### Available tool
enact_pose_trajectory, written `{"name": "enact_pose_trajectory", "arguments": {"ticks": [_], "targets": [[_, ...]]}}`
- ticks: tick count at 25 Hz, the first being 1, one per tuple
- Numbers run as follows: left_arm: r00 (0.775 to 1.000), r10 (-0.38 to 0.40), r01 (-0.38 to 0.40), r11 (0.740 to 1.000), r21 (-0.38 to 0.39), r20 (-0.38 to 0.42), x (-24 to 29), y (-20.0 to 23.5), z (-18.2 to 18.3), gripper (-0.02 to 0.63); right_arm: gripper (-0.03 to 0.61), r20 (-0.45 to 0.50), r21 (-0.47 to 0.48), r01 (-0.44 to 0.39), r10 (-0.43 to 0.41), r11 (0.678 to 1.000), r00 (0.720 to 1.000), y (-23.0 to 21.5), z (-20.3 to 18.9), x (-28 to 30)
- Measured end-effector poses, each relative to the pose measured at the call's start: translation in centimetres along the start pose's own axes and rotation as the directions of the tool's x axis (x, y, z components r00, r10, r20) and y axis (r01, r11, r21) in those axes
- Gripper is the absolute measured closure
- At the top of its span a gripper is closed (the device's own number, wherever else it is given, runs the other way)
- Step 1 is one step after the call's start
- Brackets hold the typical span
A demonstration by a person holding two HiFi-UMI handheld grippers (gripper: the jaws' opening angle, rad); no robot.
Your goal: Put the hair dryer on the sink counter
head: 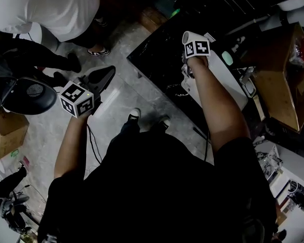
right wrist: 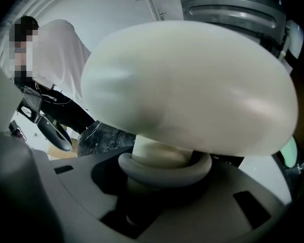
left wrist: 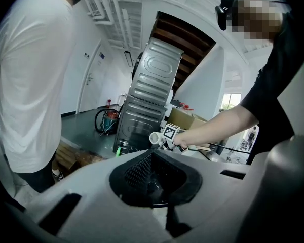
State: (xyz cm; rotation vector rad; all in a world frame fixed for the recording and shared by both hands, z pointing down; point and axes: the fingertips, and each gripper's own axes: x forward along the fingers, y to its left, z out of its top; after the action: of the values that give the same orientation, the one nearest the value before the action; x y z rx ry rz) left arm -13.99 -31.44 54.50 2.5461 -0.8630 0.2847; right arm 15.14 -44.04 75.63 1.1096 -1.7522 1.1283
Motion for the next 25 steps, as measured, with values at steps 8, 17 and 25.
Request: {"name": "enact_pose_trajectory", "arguments": {"ticks": [8, 17, 25], "targets": [[1.000, 0.014, -0.014, 1.000, -0.023, 0.000, -0.6, 0.5, -0.3, 0.600, 0.348, 0.032, 0.006, -0.009, 0.009, 1.000, 0.999, 0.6, 0.9, 0.2], [1.000, -0.015, 0.015, 1.000, -0.016, -0.002, 0.4, -0.4, -0.1, 0.600, 0.337, 0.090, 0.000, 0.022, -0.022, 1.000, 0.996, -0.4, 2.1, -1.6], [1.000, -0.022, 0.022, 1.000, -0.009, -0.009, 0.6, -0.8, 0.0, 0.600, 0.337, 0.097, 0.014, 0.026, -0.027, 1.000, 0.995, -1.0, 1.6, -2.5]]}}
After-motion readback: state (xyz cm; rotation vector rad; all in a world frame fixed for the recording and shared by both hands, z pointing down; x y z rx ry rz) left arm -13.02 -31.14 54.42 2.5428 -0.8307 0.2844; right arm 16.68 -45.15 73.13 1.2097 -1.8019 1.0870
